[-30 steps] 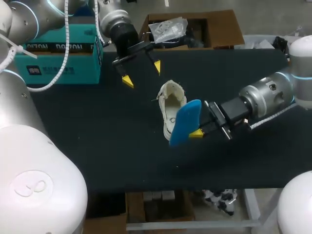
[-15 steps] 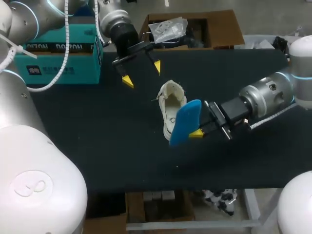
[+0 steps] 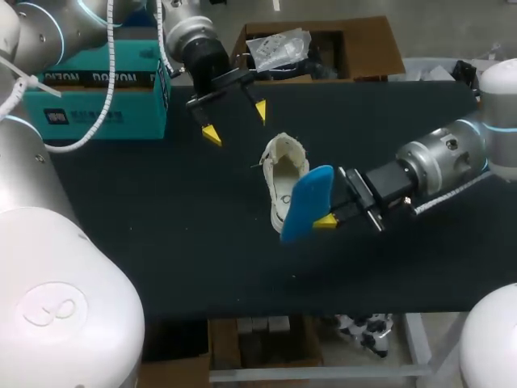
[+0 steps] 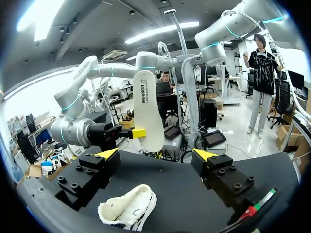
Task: Open the shoe tongue, take the insole out of the shoe, put the insole back into the shoe, and pack the shoe into the shoebox
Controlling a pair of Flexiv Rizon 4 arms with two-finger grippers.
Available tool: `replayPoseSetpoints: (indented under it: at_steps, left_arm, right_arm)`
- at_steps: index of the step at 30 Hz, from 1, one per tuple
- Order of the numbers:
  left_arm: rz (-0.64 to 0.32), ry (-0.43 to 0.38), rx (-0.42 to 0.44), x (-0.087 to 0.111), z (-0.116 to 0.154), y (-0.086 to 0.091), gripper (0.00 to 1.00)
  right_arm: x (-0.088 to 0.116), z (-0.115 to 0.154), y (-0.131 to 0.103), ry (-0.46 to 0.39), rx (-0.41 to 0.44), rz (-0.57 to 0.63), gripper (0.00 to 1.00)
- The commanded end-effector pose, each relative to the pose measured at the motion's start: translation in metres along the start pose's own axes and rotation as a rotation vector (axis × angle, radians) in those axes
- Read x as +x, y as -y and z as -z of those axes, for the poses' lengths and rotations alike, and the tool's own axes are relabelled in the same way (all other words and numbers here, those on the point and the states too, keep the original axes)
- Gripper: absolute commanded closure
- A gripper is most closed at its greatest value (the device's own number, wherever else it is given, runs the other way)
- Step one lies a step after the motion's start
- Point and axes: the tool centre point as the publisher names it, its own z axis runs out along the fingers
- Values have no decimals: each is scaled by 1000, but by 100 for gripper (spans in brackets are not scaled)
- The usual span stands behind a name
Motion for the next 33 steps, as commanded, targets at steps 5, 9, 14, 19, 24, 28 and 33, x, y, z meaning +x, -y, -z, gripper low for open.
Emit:
replayPoseSetpoints:
  at_steps: [5,9,14,19,24,28,33]
  left_arm:
    - [1,-3,5,-1,2,-1,0]
    - [1,-3,5,-1,2,-1,0]
    - [1,-3,5,-1,2,-1,0]
    - [1,-3,5,-1,2,-1,0]
    - [25,26,-14,3,-1,-1,0]
    - [49,108,-53,19,-8,5,0]
    - [58,308,-83,37,-16,12,0]
  right_arm:
    - [0,1,0,1,3,-1,100]
    - [0,1,0,1,3,-1,100]
    - [0,1,0,1,3,-1,100]
    - [0,1,0,1,3,-1,100]
    - [1,1,-1,-27,4,-6,100]
    - [4,-1,-3,-80,3,-14,100]
    - [14,1,-9,-142,-6,-25,100]
